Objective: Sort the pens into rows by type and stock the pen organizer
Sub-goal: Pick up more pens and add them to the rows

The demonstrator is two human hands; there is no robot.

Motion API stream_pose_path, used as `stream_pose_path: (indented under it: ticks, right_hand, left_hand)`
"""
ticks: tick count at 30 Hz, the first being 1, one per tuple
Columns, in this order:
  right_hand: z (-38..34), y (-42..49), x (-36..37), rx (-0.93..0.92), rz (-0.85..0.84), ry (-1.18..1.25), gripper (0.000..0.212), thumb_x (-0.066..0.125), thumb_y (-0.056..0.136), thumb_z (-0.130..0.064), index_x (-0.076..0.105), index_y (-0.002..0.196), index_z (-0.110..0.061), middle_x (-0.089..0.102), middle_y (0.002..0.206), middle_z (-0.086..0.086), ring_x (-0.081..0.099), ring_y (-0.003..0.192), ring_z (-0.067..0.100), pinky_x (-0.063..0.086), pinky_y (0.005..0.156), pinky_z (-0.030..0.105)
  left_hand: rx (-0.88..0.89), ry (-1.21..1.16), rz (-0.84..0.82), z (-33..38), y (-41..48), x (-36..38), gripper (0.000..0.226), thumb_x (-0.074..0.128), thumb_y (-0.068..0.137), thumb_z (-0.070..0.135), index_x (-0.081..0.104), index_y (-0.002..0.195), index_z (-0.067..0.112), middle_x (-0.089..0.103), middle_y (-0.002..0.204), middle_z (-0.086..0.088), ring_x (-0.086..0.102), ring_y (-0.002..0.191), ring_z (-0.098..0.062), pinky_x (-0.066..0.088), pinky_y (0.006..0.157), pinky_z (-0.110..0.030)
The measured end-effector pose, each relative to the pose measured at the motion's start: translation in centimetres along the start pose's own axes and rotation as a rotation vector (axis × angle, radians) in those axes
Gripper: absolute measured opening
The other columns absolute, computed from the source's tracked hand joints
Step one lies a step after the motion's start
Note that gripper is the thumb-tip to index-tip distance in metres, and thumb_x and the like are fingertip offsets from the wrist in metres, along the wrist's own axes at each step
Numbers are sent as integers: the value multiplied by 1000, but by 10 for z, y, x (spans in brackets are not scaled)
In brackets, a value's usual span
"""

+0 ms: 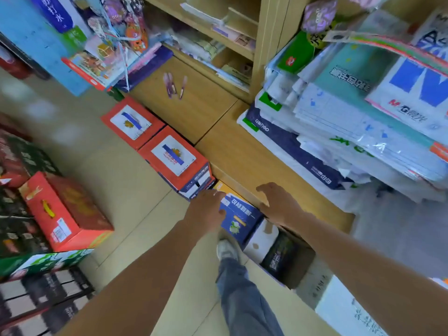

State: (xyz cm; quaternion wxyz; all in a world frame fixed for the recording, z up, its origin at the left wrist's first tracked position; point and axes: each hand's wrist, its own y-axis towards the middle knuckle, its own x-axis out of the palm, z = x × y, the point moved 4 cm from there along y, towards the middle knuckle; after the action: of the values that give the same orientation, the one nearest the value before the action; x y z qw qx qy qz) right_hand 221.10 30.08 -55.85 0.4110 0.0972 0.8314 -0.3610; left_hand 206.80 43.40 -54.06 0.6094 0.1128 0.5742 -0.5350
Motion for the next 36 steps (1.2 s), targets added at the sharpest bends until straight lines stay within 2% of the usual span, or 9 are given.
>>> stream_pose_path:
  ticks: [6,11,15,18,21,25,28,31,36]
  right_hand:
    - [-53,131,-15,-12,-77,-27,50,48,97,-25,34,145,-21,31,150,1,40,133,24,37,107,36]
    - [-91,234,-19,-30,-101,-26,53,49,96,-26,32,146,-19,33,148,4,40,132,25,37,107,38]
    - [-121,309,-17,-24,-95,-20,56,48,96,-25,29,148,-16,26,154,7,33,138,26,33,110,36]
    - [-136,360,-14,32,-89,9,60,48,97,-25,23,151,-18,15,159,5,25,142,24,32,112,37]
    - [-150,412,-8,118,-79,25,59,47,98,-29,22,151,-21,14,160,3,24,142,24,34,110,40]
    - [-167,461,-8,249,-52,5,50,44,98,-34,35,145,-19,35,148,6,39,131,26,44,101,40]
    - [-180,493,-19,343,24,47,42,46,97,-37,46,135,-19,46,131,6,52,116,26,51,84,37]
    - [-196,532,-34,388,136,131,37,49,96,-41,53,126,-19,57,118,5,59,104,26,49,74,32]
    - [-220,594,-45,499,194,223,41,53,89,-52,51,115,-20,65,103,4,62,94,30,39,65,30]
  left_hand:
    - [-35,5,-12,-82,99,-53,42,48,95,25,44,136,14,50,129,-6,42,124,-27,37,96,-35]
    - [-71,52,-41,-150,184,-82,52,46,96,29,34,144,15,39,146,-7,31,136,-26,34,105,-37]
    - [-48,98,-85,-206,257,-101,55,44,97,30,28,148,18,25,155,-7,20,144,-24,25,114,-38]
    - [-23,120,-133,-244,305,-112,57,42,98,30,22,151,19,16,159,-6,12,147,-26,22,116,-42]
    - [40,120,-183,-284,354,-123,58,41,99,28,19,152,19,12,160,-7,9,147,-27,18,118,-42]
    - [90,157,-229,-327,402,-140,54,43,97,26,29,148,16,26,155,-8,22,143,-28,28,113,-41]
    - [94,103,-196,-350,432,-154,43,47,94,24,47,136,13,49,137,-11,43,127,-29,40,102,-42]
    - [13,-14,-77,-368,465,-174,30,47,94,24,56,119,10,61,116,-11,57,108,-30,49,88,-41]
    - [-169,-156,42,-380,511,-190,41,49,94,46,51,119,13,64,115,-4,61,104,-27,42,75,-33]
